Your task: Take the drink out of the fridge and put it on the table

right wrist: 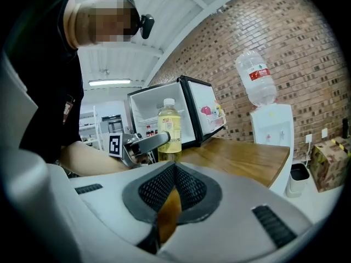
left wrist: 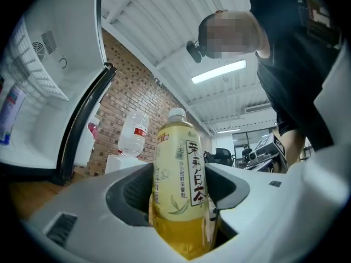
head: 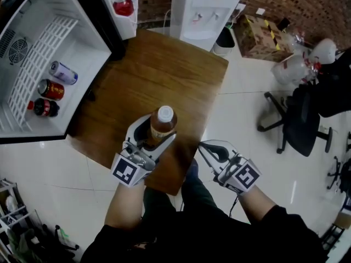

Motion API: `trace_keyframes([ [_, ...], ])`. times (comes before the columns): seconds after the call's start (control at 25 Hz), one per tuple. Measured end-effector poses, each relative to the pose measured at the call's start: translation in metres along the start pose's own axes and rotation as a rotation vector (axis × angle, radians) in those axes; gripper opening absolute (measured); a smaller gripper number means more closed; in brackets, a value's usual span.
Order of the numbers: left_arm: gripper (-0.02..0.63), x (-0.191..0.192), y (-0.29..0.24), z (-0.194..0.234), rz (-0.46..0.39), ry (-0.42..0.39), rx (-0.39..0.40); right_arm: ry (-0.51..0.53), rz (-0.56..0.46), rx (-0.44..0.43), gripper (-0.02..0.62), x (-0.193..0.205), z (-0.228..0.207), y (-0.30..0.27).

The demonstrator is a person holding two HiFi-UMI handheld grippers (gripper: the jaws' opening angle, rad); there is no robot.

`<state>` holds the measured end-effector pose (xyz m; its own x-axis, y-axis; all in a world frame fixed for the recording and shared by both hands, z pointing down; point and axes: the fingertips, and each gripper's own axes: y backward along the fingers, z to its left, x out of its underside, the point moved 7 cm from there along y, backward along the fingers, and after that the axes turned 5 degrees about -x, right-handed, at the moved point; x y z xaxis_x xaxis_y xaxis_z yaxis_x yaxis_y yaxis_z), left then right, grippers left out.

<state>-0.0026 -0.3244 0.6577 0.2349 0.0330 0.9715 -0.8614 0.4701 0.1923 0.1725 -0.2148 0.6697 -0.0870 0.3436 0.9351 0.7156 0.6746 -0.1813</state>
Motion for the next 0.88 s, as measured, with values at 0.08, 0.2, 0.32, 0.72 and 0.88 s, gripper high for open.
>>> trace_keyframes([
  [0.08, 0.279, 0.01, -0.002, -0.005, -0.02, 0.004, -0.005, 0.007, -0.009, 0.009, -0.011, 0.004, -0.007, -0.002],
  [0.2, 0.279, 0.026, -0.003, -0.012, -0.006, -0.019, 0.019, 0.018, -0.013, 0.01, -0.011, 0.009, -0.012, -0.006],
  [0.32, 0.282, 0.039, 0.003, -0.01, 0.002, -0.019, 0.025, 0.015, -0.015, 0.011, -0.011, 0.016, -0.014, -0.009],
  [0.72, 0.295, 0.04, 0.026, -0.013, 0.067, -0.067, 0.08, 0.016, -0.003, -0.017, -0.011, 0.024, 0.0, -0.018],
  [0.88, 0.31, 0.038, 0.031, -0.016, 0.109, -0.043, 0.077, 0.022, -0.007, -0.017, -0.011, 0.013, 0.008, -0.012],
])
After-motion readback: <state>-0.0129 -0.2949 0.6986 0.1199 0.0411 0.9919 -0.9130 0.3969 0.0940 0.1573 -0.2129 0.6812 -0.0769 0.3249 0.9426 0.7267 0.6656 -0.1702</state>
